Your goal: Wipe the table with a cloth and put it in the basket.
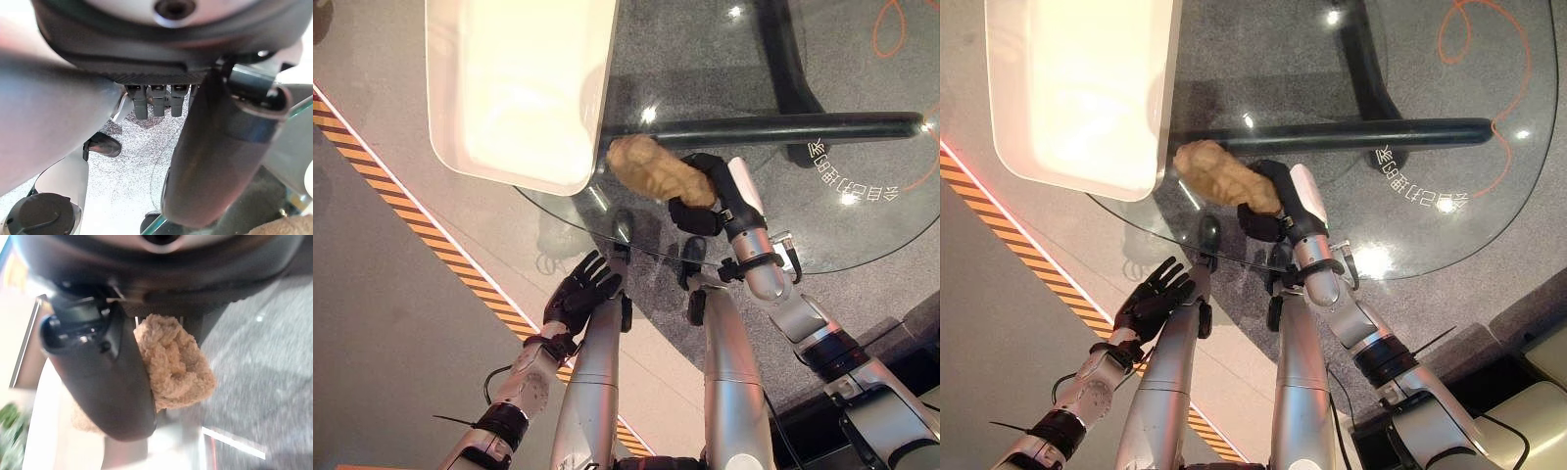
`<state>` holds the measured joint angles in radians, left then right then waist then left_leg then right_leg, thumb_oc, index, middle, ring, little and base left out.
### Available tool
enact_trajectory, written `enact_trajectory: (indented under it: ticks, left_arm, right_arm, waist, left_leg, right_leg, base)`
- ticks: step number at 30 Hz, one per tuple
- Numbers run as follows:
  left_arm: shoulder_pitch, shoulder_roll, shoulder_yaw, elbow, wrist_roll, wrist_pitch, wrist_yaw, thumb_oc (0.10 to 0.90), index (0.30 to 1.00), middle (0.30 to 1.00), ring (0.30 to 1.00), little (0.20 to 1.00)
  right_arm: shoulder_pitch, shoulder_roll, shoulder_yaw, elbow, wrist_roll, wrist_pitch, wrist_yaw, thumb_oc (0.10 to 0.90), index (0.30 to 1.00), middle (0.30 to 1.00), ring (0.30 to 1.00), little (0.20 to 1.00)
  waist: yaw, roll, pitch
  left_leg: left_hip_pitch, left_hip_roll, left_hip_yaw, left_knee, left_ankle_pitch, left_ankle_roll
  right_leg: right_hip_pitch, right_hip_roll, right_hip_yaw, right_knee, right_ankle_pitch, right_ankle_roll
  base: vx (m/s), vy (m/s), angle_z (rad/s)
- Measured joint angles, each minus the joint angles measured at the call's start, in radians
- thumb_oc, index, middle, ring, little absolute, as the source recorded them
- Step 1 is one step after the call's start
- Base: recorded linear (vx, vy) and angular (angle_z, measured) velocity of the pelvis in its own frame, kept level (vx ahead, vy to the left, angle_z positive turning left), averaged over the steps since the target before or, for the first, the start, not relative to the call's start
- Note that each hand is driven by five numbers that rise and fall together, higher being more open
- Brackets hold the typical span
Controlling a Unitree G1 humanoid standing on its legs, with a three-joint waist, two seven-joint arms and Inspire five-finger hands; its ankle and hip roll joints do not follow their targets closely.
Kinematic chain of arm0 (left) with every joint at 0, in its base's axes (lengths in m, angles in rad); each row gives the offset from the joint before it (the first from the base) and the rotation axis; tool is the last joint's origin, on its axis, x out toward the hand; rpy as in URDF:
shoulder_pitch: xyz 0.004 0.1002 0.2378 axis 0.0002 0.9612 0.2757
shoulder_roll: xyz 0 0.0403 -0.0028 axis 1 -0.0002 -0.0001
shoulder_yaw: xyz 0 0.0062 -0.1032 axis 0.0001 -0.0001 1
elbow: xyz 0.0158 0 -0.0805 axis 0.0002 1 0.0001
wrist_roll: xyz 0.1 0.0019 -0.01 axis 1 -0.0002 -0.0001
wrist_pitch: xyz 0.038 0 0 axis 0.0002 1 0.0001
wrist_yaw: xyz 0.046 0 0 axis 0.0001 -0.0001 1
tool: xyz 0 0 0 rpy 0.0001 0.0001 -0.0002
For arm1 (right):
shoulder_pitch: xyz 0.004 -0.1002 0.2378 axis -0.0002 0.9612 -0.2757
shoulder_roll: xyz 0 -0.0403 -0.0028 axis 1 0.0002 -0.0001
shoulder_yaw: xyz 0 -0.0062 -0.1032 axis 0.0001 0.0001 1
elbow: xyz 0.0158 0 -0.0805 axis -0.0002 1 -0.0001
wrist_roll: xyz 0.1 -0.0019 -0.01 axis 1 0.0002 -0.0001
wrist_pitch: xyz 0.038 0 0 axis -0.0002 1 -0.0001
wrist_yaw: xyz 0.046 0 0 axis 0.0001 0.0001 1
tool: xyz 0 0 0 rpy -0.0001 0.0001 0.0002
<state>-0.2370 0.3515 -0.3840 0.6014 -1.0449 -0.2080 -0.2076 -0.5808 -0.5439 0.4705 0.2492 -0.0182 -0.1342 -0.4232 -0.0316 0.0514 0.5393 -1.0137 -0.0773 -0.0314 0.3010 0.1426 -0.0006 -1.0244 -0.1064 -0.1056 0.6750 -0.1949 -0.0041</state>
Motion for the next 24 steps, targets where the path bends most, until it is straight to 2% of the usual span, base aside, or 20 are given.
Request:
enact_trajectory:
  ticks: [4, 11, 20, 24]
  left_arm:
    - [-0.001, -0.001, 0.0, 0.005, 0.0, 0.0, -0.004, 0.8, 0.9, 0.9, 0.9, 0.9]
    - [-0.001, 0.002, 0.0, 0.005, 0.0, -0.003, -0.004, 0.8, 0.9, 0.9, 0.9, 0.9]
    - [-0.002, 0.013, -0.015, -0.002, -0.002, -0.004, -0.002, 0.8, 0.9, 0.9, 0.9, 0.9]
    - [0.002, 0.021, -0.021, -0.026, -0.02, -0.015, -0.002, 0.8, 0.9, 0.9, 0.9, 0.9]
  right_arm:
    - [-0.03, 0.004, -0.06, 0.057, 0.037, -0.002, -0.086, 0.1, 0.3, 0.3, 0.3, 0.2]
    - [-0.079, -0.002, -0.162, 0.14, 0.172, -0.005, -0.149, 0.1, 0.3, 0.3, 0.3, 0.2]
    - [-0.089, -0.013, -0.187, 0.157, 0.243, -0.01, -0.225, 0.1, 0.3, 0.3, 0.3, 0.2]
    - [-0.116, -0.01, -0.207, 0.184, 0.257, -0.044, -0.274, 0.1, 0.3, 0.3, 0.3, 0.2]
  waist:
    - [0.001, 0.0, 0.0]
    - [0.001, -0.003, 0.0]
    - [-0.001, -0.004, 0.0]
    - [0.001, -0.014, -0.002]
  left_leg:
    - [-0.001, 0.0, 0.0, 0.011, 0.005, -0.001]
    - [-0.001, 0.0, 0.002, 0.013, -0.002, 0.002]
    - [-0.004, 0.001, 0.013, 0.01, 0.002, 0.009]
    - [-0.019, 0.001, 0.023, -0.004, 0.006, 0.017]
  right_leg:
    - [0.002, -0.001, 0.001, 0.004, 0.0, 0.001]
    - [0.003, 0.002, 0.002, -0.011, 0.005, 0.001]
    - [0.002, 0.002, 0.007, -0.016, 0.01, 0.01]
    - [-0.029, 0.0, 0.019, -0.006, 0.011, 0.014]
  base:
    - [0.0, 0.0, 0.0]
    - [0.0, -0.01, -0.03]
    - [-0.02, -0.003, -0.01]
    - [0.03, 0.004, -0.01]
